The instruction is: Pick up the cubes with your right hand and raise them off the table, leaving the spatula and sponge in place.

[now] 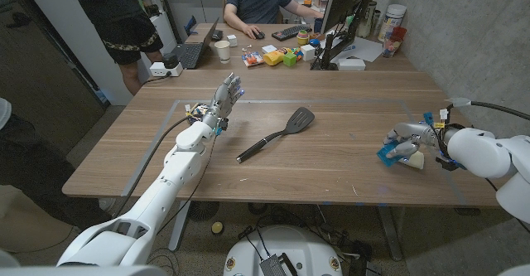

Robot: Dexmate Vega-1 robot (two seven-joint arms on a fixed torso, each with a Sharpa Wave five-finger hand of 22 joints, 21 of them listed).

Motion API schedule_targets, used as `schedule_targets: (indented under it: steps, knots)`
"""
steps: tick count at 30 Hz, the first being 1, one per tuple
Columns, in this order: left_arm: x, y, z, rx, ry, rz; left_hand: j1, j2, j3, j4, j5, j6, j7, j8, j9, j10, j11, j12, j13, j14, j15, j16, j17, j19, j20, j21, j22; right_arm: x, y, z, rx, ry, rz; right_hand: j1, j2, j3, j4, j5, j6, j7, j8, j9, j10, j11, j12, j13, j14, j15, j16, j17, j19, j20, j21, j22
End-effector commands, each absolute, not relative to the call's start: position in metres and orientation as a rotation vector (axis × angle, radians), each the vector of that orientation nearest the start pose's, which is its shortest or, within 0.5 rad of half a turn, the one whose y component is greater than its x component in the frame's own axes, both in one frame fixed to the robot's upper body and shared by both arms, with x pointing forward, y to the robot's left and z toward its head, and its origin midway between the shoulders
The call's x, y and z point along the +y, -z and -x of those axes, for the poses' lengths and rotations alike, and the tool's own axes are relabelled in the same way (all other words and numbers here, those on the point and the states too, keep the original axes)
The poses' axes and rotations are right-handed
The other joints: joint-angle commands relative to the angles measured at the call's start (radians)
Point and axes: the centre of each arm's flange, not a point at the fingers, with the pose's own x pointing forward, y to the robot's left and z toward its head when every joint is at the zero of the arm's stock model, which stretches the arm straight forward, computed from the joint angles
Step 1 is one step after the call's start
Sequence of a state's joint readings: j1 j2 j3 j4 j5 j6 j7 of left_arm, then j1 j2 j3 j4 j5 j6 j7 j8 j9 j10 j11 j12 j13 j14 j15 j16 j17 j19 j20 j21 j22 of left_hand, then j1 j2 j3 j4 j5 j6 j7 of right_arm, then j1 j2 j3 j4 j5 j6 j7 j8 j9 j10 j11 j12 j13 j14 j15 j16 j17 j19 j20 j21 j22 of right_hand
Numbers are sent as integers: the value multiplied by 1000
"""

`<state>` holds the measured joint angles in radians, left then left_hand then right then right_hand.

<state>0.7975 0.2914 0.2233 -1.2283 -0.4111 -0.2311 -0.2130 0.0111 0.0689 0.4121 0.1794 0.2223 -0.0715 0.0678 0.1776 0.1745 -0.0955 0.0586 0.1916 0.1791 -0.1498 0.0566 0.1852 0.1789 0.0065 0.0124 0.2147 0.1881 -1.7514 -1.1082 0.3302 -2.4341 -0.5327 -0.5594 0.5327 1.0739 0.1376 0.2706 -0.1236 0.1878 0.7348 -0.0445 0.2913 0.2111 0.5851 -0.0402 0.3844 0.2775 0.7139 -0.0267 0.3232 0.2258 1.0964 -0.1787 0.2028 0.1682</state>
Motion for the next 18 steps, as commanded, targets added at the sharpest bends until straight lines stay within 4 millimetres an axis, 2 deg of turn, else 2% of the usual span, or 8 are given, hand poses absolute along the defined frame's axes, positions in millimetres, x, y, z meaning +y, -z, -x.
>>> schedule_targets:
  steps: [1, 8, 18]
  knots:
    - [244, 16, -669, -606, 302, -3, -6, 85, -4, 3, 5, -5, -1, 5, 2, -8, -3, 4, 5, -8, -1, 3, 3, -4, 4, 5, 5, -349, 2, -408, -79, -6, 1587, -4, 5, 7, 8, 4, 49, 38, 4, 4, 14, 4, 8, 9, 67, -163, -6, 1, 19, -1, 5, 1]
    - [243, 16, -670, -608, 299, -1, -6, 85, -5, 3, 5, -5, 0, 5, 2, -8, -3, 4, 5, -8, -2, 3, 3, -4, 2, 5, 5, -355, -12, -394, -137, 51, 1578, 1, 6, 10, 6, 5, 57, 42, 2, 3, 27, 8, 14, 14, 88, -164, -6, -1, 29, -2, 7, 1]
    - [239, 14, -671, -613, 301, 4, -6, 85, -7, 3, 6, -6, -1, 5, 2, -8, -3, 4, 5, -8, -2, 3, 3, -5, 6, 5, 5, -357, -26, -386, -187, 86, 1581, -3, 3, 6, 8, 5, 65, 43, -3, 3, 39, 18, 20, 21, 112, -168, -7, -2, 37, 0, 7, 1]
